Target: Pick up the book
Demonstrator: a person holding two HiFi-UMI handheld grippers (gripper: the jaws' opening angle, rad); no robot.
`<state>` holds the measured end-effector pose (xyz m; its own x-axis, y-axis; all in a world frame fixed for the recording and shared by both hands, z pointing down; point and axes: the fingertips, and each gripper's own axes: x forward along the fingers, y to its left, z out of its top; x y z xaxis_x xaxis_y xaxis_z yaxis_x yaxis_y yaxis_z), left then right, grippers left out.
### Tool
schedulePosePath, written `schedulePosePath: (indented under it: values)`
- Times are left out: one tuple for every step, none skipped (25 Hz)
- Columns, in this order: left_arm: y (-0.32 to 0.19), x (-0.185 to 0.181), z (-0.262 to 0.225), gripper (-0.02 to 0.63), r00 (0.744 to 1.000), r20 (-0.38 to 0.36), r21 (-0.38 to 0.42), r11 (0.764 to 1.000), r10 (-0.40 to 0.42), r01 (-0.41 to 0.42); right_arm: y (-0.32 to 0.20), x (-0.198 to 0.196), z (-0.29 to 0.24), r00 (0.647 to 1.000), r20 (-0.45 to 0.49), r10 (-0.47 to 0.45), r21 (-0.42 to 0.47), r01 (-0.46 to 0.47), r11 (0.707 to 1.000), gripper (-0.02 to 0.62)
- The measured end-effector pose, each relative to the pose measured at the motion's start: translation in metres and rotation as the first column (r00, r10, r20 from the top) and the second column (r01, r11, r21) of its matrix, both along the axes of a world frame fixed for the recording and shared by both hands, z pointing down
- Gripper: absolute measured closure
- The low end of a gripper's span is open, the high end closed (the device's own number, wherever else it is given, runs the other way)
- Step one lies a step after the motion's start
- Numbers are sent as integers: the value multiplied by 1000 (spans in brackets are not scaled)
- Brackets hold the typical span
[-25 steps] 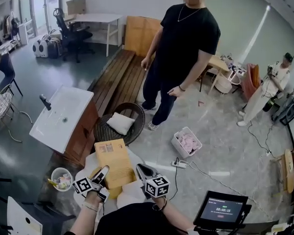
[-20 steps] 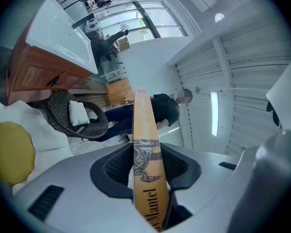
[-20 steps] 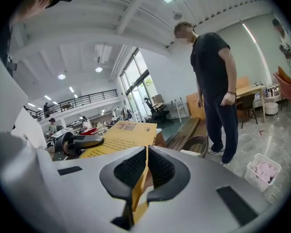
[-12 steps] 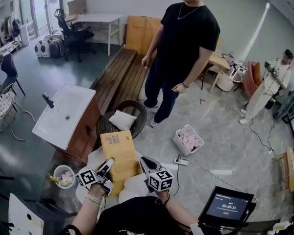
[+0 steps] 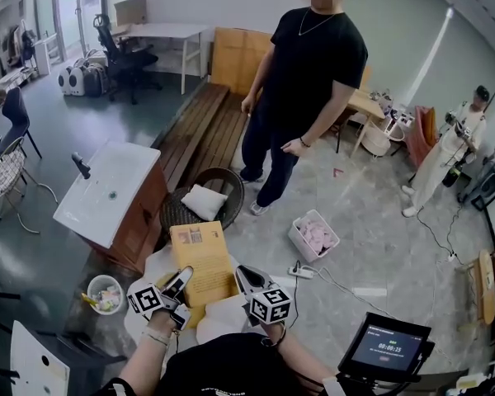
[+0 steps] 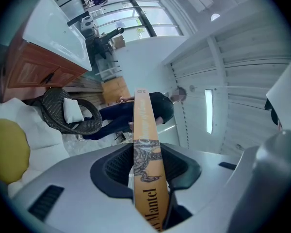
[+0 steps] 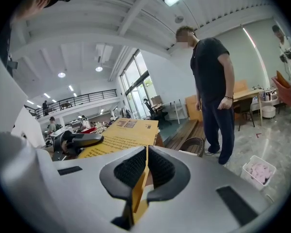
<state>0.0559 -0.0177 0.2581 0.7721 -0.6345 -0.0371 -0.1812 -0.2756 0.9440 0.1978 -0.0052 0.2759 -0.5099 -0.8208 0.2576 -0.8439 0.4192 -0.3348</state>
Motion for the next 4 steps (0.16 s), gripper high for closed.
schedulePosePath:
  values:
    - [4,0,-3,448,1000,7,3,1000,-2,2,5,1,-2,1000,2,2,-2,-2,1000,566]
    - [8,2,-9,448,1000,-8,-1,1000,-3,3,10,3,-5,1000,4,3,-4,-3,1000,566]
    - [13,5,-16,448,999,-40,-11,1000,-2,1,15,4,-8,1000,5,4,-6,-4,1000,566]
    - [19,8,-23,448,997,-76,-23,1000,-1,-1,20,5,-11,1000,5,5,-9,-5,1000,566]
